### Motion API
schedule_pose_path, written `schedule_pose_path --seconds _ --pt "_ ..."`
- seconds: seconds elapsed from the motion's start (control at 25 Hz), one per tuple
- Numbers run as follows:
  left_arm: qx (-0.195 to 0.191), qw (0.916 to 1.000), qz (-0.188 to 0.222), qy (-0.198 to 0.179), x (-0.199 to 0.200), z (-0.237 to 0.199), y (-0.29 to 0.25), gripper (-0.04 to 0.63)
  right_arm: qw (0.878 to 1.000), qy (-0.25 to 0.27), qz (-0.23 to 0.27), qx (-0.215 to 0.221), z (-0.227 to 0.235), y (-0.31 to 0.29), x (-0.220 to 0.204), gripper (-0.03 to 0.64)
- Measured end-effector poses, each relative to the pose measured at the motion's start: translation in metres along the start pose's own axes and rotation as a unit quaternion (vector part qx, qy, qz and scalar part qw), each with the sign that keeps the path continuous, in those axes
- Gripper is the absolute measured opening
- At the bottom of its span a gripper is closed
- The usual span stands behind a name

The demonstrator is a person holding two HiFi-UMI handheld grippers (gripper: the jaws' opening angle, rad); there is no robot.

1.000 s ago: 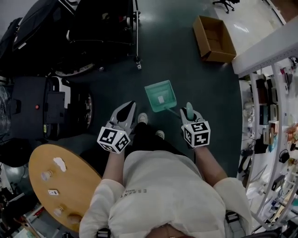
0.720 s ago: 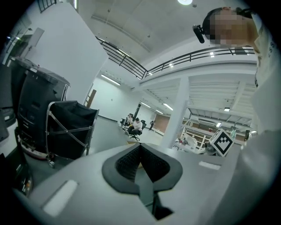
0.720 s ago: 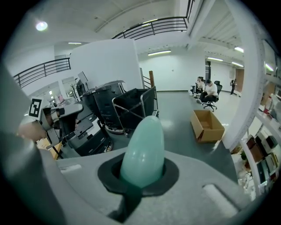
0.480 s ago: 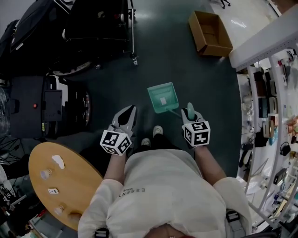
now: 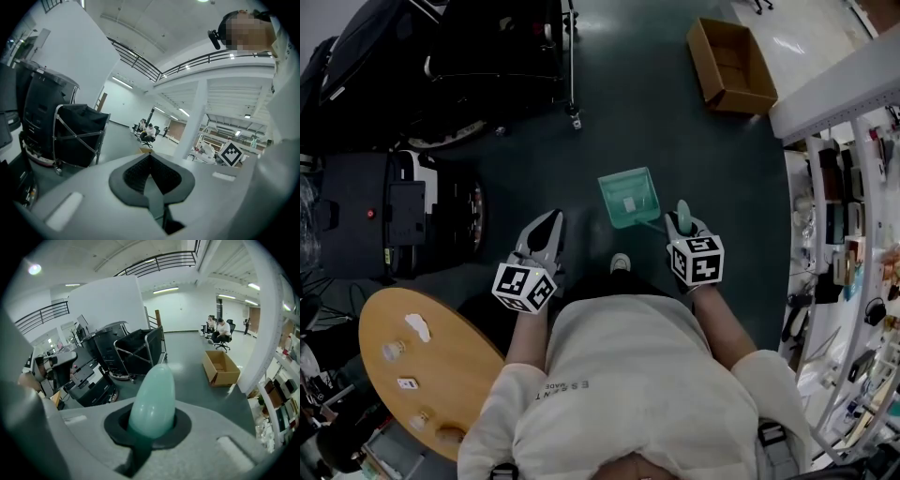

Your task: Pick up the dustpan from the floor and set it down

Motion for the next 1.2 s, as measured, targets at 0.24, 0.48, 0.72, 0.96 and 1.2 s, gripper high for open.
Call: schedule_pose_path --seconds 0.24,0.48,0.72,0.96,1.2 --pt "0.022 0.9997 0.001 0.004 0.003 -0.026 -0.015 0.017 1.000 -0.004 -0.024 0.010 0.004 -0.042 0.035 -0.003" --pt "0.037 0.9985 0.016 0.037 0.006 -0.085 -0.048 0.017 0.999 -0.006 -0.052 -0.001 0.001 -0.107 0.069 -0.002" --pt "0.045 0.9984 -0.001 0.035 0.021 -0.164 -0.104 0.017 0.997 -0.012 -0.075 -0.022 -0.009 -0.201 0.106 -0.002" --pt "0.055 0.9962 -0.027 0.062 0.016 -0.224 -0.151 0.017 0.995 -0.037 -0.084 -0.040 0.004 -0.303 0.126 -0.002" --pt "0.063 0.9945 -0.033 0.076 0.008 -0.266 -0.186 0.017 0.993 -0.048 -0.089 -0.058 0.014 -0.373 0.138 -0.002"
Point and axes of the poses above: the fingertips, and each gripper's own axes: y backward along the fingers, z to its right, x out of its top, the point moved 9 cm from there along y, backward along the fingers, and after that the axes turned 3 degrees about -z, right-handed, at the moved point
